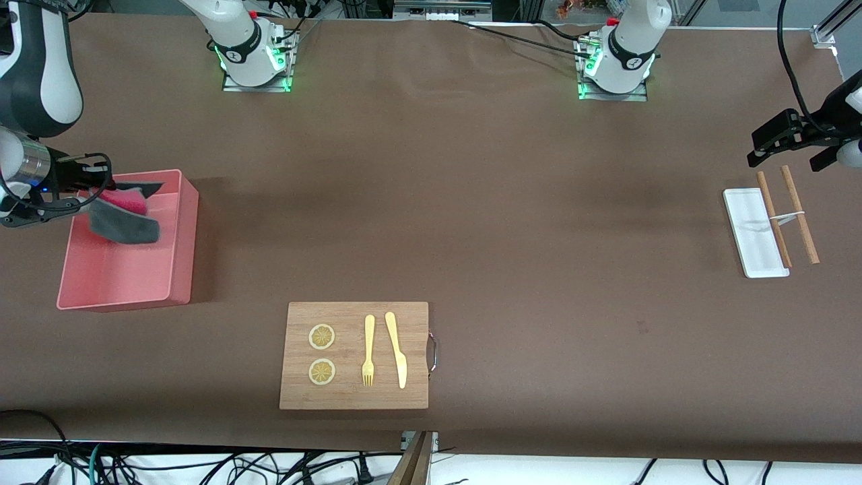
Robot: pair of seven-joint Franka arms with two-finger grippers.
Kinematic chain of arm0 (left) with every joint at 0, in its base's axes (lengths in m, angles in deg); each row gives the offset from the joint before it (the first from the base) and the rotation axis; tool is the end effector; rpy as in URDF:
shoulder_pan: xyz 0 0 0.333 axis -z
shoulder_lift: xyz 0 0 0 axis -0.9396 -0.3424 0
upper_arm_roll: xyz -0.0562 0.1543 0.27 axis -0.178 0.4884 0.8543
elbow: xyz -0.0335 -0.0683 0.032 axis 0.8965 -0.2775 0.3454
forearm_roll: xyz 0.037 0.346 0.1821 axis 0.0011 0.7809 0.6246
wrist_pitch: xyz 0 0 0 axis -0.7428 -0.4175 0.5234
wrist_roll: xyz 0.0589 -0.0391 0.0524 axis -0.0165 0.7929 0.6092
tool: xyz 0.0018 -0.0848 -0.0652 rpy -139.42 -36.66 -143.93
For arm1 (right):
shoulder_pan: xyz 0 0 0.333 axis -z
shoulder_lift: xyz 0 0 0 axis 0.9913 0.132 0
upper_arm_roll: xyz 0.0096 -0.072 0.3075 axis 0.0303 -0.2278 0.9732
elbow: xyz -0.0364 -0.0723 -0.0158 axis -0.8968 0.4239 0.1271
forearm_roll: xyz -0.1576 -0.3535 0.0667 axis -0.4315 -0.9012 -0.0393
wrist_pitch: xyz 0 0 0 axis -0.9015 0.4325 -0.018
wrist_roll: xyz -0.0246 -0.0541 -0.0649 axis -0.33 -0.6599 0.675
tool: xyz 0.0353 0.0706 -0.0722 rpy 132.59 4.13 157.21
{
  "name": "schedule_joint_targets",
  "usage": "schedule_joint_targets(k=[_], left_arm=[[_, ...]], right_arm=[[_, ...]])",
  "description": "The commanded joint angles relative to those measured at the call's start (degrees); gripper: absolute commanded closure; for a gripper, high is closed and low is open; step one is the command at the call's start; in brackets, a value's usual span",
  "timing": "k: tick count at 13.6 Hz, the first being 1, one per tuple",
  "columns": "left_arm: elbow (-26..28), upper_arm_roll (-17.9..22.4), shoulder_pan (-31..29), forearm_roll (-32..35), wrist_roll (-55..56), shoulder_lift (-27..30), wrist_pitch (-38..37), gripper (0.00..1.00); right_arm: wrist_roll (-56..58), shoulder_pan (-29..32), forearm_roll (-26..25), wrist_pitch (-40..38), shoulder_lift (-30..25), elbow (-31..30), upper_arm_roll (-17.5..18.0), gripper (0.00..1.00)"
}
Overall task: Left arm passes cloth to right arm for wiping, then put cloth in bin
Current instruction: 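Open the right gripper to drop the cloth into the pink bin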
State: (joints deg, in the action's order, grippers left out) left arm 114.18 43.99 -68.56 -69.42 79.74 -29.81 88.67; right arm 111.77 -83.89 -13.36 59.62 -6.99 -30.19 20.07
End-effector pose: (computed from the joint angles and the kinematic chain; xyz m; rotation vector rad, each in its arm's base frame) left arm 0.5469 0.0072 0.6362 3.1216 -0.0486 0.0370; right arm 0.5429 -0.1203 0.4108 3.0611 0.4202 -0.3912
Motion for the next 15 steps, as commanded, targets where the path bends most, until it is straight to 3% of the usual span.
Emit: schedule_joint_targets(k=[1,4,10,15], left_arm=[[-1.68,0.03,-0.10,-1.11,-0.11,-0.63,-1.31,0.00],[-1.68,0.03,-0.10,-1.11,-0.20,-0.80,-1.31,0.00],[-1.68,0.11,-0.10,-1.11,-0.11,-0.72,-1.31,0.00],[-1.68,0.11,-0.10,-1.11,-0.11,-0.80,-1.31,0.00]], right_arm=[[0.49,0.42,0.52,0.60,-1.10,-0.11,0.25,0.00],[-0.39,0.25,2.73,-0.37,-5.84,0.16,1.04,0.00],[-17.86,0.25,4.40,-14.15,-11.64,8.85,10.44,0.00],[-20.43,0.25,4.31,-18.21,-12.01,13.78,13.44,0.00]])
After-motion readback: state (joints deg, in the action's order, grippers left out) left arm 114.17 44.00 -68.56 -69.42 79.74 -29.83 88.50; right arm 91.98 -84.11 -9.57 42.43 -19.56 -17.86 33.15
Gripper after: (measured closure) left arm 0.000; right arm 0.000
